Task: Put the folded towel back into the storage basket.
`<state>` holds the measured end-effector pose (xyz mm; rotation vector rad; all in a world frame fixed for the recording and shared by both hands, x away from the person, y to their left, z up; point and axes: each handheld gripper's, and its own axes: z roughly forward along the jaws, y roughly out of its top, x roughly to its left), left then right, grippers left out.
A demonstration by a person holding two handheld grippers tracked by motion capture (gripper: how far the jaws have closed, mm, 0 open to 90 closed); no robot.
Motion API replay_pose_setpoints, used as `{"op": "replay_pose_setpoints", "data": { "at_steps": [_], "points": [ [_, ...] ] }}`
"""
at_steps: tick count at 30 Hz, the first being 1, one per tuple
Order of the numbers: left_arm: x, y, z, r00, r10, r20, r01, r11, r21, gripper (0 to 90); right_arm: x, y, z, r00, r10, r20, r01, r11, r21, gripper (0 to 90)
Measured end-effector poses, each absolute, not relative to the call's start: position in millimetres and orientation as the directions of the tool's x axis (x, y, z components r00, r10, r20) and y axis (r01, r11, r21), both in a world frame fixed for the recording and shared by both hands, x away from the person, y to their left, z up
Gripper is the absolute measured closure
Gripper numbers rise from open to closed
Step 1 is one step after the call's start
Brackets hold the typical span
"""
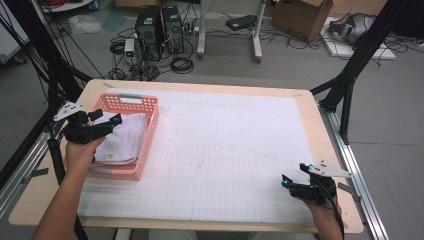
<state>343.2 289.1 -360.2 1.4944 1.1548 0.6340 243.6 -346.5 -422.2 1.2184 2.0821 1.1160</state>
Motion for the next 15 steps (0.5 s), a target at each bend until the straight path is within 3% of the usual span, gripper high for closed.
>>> {"op": "replay_pose_setpoints", "data": {
  "at_steps": [7, 15],
  "points": [
    [320.3, 265.0, -354.9, 0.483, 0.860, -0.167, 0.223, 0.063, 0.973, 21.2, 244.7, -346.2, -421.2, -0.489, 0.872, 0.015, 0.474, 0.251, 0.844, 20.3],
    [300.7, 233.0, -352.7, 0.558, 0.816, -0.153, 0.177, 0.064, 0.982, 23.3, 244.6, -344.5, -420.4, -0.500, 0.866, 0.009, 0.458, 0.255, 0.852, 20.3]
  ]
}}
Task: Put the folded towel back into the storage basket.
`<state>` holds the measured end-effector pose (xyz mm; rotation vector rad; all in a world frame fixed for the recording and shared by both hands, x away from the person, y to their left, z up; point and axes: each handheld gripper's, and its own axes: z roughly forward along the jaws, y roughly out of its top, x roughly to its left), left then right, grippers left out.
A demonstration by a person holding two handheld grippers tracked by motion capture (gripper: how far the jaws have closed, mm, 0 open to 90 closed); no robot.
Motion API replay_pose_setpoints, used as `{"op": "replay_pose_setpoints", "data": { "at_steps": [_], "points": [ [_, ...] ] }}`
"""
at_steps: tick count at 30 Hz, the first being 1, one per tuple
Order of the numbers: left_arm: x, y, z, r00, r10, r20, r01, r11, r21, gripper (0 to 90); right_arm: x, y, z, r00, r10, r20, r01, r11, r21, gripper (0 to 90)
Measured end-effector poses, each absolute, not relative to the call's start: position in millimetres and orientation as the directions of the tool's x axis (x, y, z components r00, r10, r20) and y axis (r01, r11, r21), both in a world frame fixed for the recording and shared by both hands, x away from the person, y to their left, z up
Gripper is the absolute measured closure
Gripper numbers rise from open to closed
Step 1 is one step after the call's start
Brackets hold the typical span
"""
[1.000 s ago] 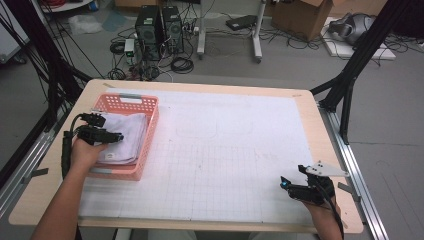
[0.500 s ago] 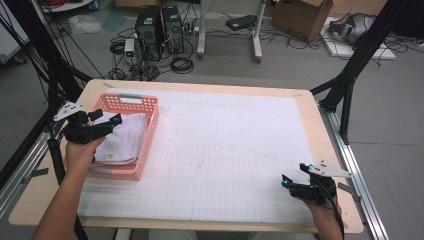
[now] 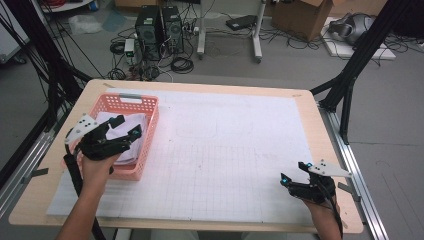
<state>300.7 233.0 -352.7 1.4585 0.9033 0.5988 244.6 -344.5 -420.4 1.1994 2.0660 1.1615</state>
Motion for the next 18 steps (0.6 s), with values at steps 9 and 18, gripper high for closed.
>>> {"op": "replay_pose_setpoints", "data": {
  "at_steps": [9, 18],
  "points": [
    [281.8, 189.8, -361.7, 0.664, 0.736, -0.133, 0.153, 0.040, 0.987, 23.4, 245.0, -344.4, -419.9, -0.512, 0.859, 0.011, 0.444, 0.254, 0.860, 20.3],
    [274.8, 165.4, -373.1, 0.716, 0.686, -0.128, 0.160, 0.017, 0.987, 23.7, 244.8, -342.7, -419.0, -0.521, 0.853, 0.011, 0.435, 0.254, 0.864, 20.3]
  ]
}}
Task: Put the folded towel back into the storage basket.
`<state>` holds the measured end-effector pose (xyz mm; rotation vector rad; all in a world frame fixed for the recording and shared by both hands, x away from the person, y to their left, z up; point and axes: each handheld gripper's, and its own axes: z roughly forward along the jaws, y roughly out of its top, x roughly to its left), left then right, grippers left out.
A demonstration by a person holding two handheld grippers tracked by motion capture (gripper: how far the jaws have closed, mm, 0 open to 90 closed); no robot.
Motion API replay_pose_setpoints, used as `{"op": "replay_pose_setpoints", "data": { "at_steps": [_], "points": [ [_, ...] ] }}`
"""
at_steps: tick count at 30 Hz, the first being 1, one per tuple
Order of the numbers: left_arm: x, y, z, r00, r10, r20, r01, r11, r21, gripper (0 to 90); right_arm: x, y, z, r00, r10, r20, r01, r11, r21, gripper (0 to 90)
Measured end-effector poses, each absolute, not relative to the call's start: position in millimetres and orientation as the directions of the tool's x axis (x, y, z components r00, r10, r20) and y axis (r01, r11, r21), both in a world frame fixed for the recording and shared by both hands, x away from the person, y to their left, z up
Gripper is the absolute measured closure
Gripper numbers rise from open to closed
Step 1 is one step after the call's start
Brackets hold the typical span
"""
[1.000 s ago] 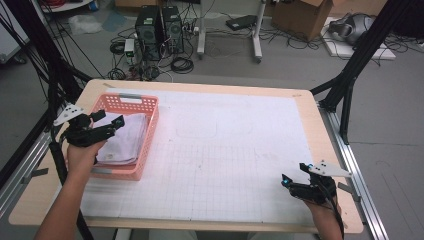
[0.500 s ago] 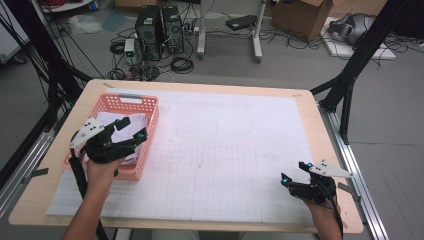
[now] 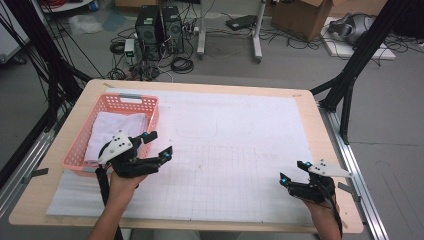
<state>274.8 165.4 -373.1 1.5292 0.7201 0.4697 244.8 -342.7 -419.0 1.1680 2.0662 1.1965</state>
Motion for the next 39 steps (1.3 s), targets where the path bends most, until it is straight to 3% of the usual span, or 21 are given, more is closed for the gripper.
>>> {"op": "replay_pose_setpoints", "data": {
  "at_steps": [17, 39],
  "points": [
    [267.5, 130.6, -399.5, 0.763, 0.637, -0.109, 0.202, -0.076, 0.976, 24.5, 240.2, -341.2, -417.9, -0.522, 0.853, 0.004, 0.428, 0.258, 0.866, 20.3],
    [268.7, 122.0, -407.2, 0.771, 0.628, -0.108, 0.219, -0.102, 0.970, 24.9, 238.6, -342.0, -417.9, -0.518, 0.856, 0.003, 0.430, 0.257, 0.865, 20.3]
  ]
}}
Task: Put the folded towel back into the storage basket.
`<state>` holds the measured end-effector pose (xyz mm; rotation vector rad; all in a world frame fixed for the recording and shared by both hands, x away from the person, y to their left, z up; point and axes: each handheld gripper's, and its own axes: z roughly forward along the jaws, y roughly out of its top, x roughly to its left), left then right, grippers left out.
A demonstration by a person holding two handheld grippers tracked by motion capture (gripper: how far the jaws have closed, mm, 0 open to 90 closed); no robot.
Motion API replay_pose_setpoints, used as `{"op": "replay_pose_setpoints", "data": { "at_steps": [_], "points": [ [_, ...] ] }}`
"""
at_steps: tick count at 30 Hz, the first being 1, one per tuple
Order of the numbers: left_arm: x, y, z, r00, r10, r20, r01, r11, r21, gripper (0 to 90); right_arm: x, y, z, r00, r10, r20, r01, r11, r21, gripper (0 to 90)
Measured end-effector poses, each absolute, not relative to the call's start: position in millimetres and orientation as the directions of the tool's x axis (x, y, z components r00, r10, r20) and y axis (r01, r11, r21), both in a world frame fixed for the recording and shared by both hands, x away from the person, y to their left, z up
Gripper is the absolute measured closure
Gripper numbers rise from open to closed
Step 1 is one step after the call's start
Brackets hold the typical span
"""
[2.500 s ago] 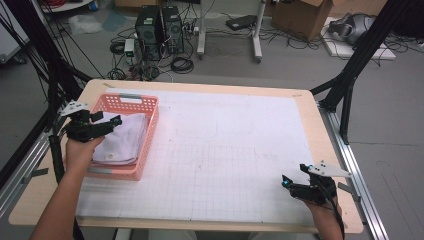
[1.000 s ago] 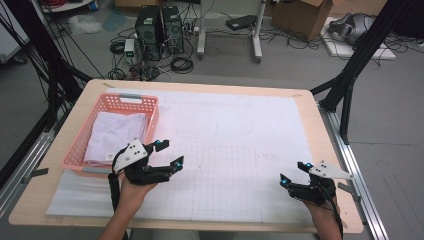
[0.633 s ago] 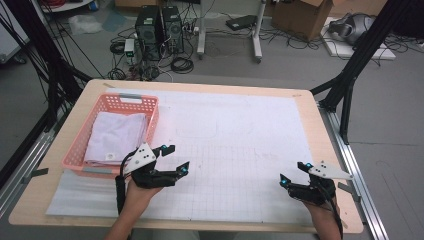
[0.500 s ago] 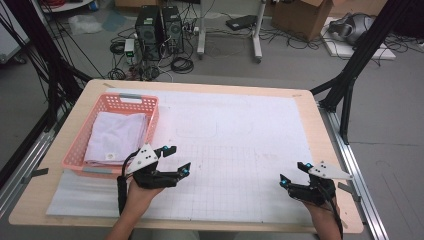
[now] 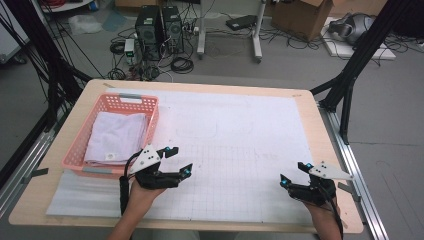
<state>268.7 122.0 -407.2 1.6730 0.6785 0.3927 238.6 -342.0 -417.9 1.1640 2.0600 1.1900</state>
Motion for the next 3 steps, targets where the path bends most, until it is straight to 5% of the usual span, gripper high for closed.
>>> {"op": "replay_pose_setpoints", "data": {
  "at_steps": [3],
  "points": [
    [269.2, 121.7, -408.0, 0.770, 0.628, -0.112, 0.223, -0.102, 0.969, 24.9, 239.1, -342.5, -418.1, -0.519, 0.855, -0.001, 0.427, 0.260, 0.866, 20.3]
  ]
}}
